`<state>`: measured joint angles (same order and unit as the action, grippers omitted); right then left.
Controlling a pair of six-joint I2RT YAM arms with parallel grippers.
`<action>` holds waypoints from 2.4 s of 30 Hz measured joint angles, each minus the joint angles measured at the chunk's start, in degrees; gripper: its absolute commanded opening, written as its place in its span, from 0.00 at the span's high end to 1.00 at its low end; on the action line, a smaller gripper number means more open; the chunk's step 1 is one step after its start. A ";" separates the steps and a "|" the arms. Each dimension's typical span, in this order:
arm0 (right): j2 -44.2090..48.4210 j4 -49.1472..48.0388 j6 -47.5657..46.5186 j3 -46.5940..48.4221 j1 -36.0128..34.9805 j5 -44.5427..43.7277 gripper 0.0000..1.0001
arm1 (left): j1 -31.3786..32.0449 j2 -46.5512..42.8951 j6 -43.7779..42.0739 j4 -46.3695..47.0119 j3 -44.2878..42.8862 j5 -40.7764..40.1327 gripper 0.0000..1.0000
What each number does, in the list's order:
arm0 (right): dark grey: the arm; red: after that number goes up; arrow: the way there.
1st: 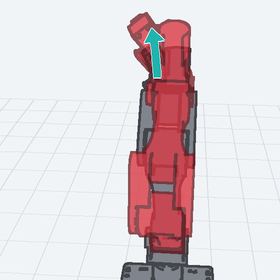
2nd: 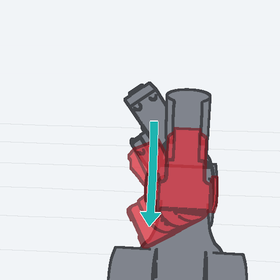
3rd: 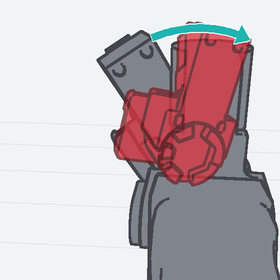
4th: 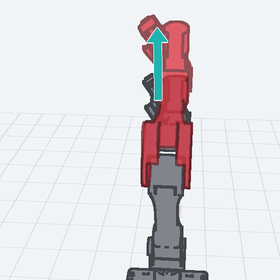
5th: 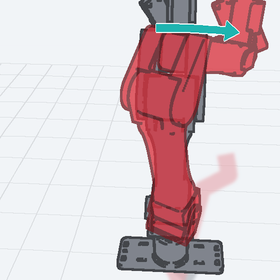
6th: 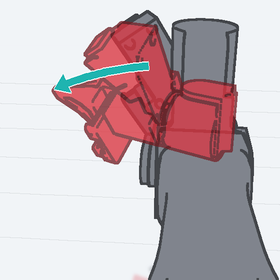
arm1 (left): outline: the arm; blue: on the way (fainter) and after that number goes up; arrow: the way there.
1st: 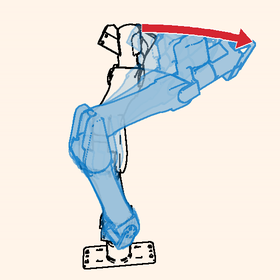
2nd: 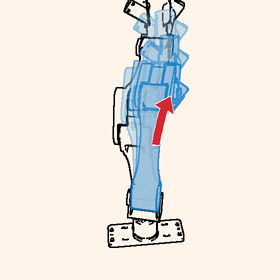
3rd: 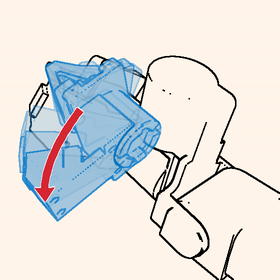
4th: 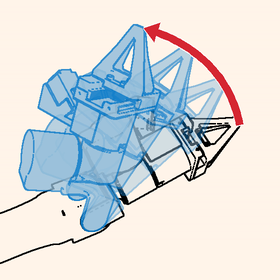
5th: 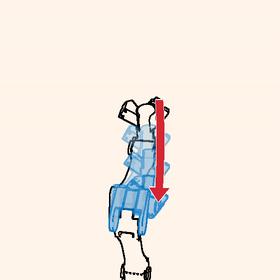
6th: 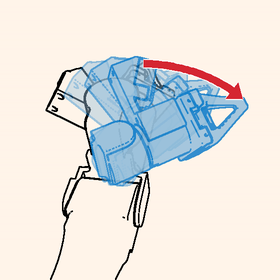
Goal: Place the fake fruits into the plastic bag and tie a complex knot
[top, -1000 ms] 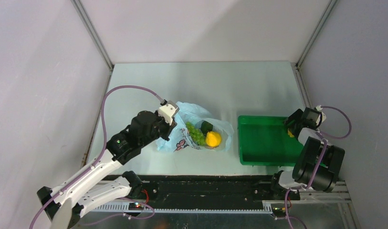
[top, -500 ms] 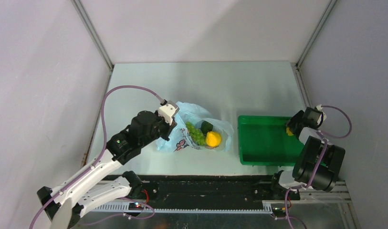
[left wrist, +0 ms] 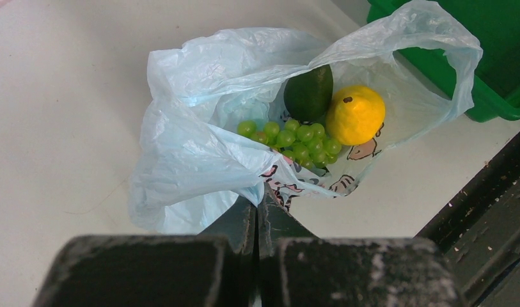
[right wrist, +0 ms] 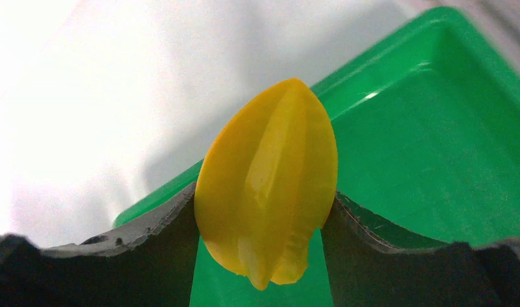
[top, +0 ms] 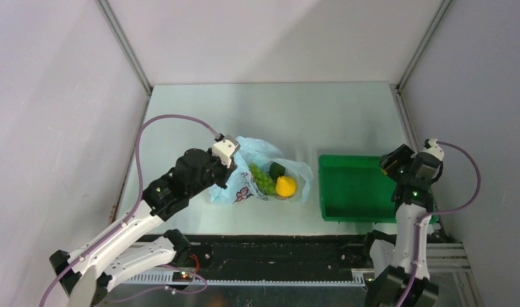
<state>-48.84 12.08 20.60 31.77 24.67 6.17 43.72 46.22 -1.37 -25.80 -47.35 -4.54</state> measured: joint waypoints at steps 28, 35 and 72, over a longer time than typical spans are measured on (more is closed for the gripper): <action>-18.34 4.96 -11.17 21.18 -70.47 18.14 0.79 | 0.00 -0.15 0.02 0.00 0.00 0.20 1.00; -32.20 7.10 -11.37 28.57 -72.59 15.56 0.79 | 0.00 -0.15 0.02 0.02 0.00 0.22 1.00; -59.28 -2.05 -3.56 40.96 -70.73 -18.86 0.12 | 0.02 -3.87 -0.13 1.27 1.66 1.68 1.00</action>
<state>-108.12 10.02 17.04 72.73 -46.06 -12.69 43.75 42.35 -1.50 -24.53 -45.69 -2.85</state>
